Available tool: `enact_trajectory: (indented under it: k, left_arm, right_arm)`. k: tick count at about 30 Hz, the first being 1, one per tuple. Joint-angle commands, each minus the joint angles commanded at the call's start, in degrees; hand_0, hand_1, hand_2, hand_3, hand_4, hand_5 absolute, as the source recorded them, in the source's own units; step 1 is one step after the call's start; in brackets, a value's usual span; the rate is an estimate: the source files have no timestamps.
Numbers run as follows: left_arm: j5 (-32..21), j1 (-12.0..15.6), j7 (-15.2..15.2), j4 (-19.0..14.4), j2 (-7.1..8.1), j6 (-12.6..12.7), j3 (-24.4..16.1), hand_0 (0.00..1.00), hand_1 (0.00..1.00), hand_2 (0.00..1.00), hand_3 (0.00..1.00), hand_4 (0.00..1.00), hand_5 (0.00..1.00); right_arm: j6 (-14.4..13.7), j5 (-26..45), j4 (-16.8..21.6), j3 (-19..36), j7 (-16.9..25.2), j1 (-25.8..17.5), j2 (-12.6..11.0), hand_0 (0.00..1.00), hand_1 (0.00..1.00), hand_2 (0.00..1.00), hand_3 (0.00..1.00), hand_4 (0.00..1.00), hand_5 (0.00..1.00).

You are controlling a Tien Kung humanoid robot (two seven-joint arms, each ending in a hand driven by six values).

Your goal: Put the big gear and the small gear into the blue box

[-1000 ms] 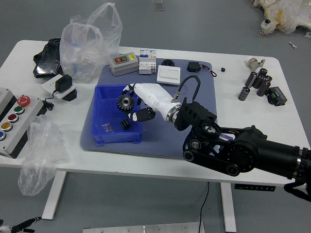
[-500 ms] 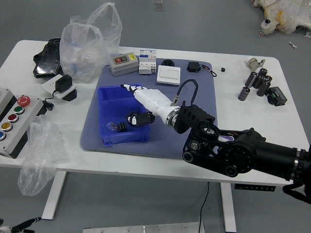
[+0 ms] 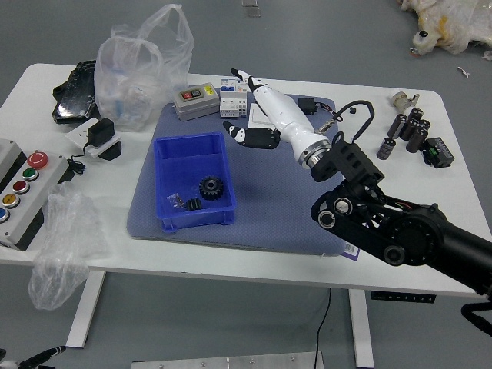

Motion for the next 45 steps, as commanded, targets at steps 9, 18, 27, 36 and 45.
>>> enact_trajectory:
  k: [9,18,27,36,45]
  left_arm:
    - [-1.5,0.1,-0.8,0.2,-0.31,0.4,1.1,0.728,0.695,0.676,0.746,0.854,0.699]
    - [-2.3,-0.1,-1.6,0.5,-0.5,0.5,2.3,0.727,0.695,0.674,0.746,0.85,0.696]
    - [-0.5,0.3,-0.6,0.4,0.48,0.3,0.8,0.727,0.695,0.674,0.745,0.847,0.686]
    - [0.9,0.2,-0.3,0.4,1.2,-0.1,0.2,0.727,0.694,0.674,0.745,0.837,0.644]
    - [1.2,0.4,0.4,0.4,1.57,-0.5,0.0,0.724,0.593,0.614,0.744,0.836,0.601]
  right_arm:
    - [-2.6,9.3,-0.1,12.9,10.4,-10.6,-3.4,0.833,0.873,0.932,0.964,0.721,0.29]
    - [-2.3,14.2,1.6,25.2,19.9,-22.3,-5.6,0.874,0.869,0.922,0.945,0.768,0.361]
    - [-2.4,16.0,2.3,31.6,22.0,-31.1,-5.7,0.86,0.864,0.914,0.939,0.776,0.327]
    - [-3.4,13.9,2.9,34.0,21.3,-33.5,-5.9,0.816,0.858,0.91,0.95,0.8,0.263]
    - [-3.4,8.8,2.2,35.2,19.4,-34.7,-5.6,0.777,0.846,0.905,0.944,0.798,0.294]
